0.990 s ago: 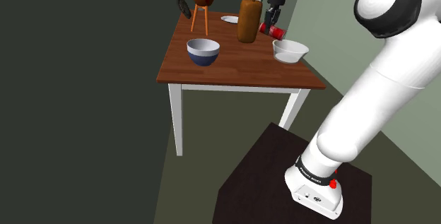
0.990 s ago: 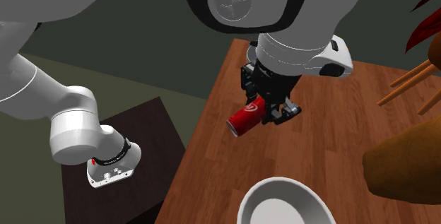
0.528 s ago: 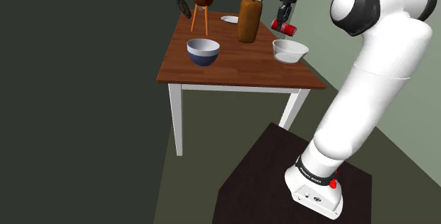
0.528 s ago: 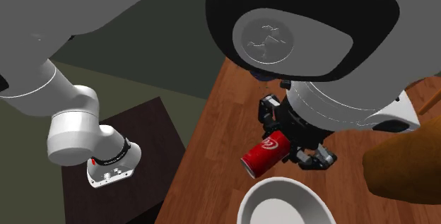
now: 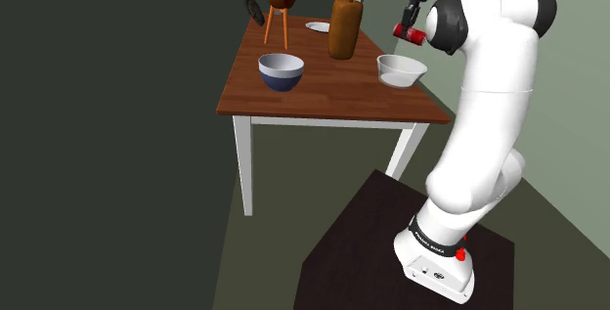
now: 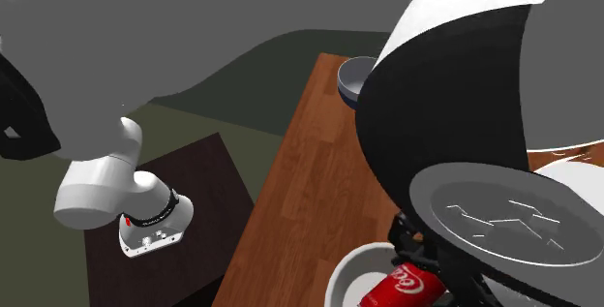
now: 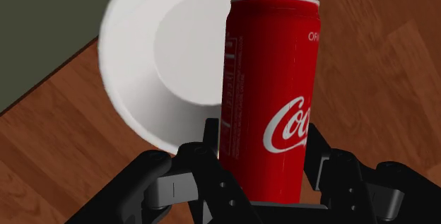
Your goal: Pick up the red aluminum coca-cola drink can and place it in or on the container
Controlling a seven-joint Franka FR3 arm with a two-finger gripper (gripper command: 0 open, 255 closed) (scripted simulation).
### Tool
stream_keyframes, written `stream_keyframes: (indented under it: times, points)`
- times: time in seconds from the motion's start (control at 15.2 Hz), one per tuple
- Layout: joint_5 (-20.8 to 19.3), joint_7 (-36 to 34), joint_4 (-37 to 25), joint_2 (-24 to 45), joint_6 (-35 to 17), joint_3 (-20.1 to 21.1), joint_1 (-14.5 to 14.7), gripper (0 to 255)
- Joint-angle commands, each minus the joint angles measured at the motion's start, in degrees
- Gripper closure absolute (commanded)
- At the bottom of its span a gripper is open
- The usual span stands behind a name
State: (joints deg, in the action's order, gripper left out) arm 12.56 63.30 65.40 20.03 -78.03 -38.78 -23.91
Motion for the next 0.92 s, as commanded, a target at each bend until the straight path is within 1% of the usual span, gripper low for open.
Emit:
stream_keyframes:
  times: [0.0, 0.07, 0.4, 0.86]
  points:
    - [3.25, 2.87, -7.34, 5.37, 2.72, -0.10, -4.92, 255]
    - [3.70, 3.19, -8.65, 6.20, 3.24, 0.07, -5.84, 255]
    - [1.90, 3.10, -0.30, 3.43, -2.45, -0.21, -3.03, 255]
    - [0.48, 2.96, 8.61, 1.12, -9.20, -0.36, -0.57, 255]
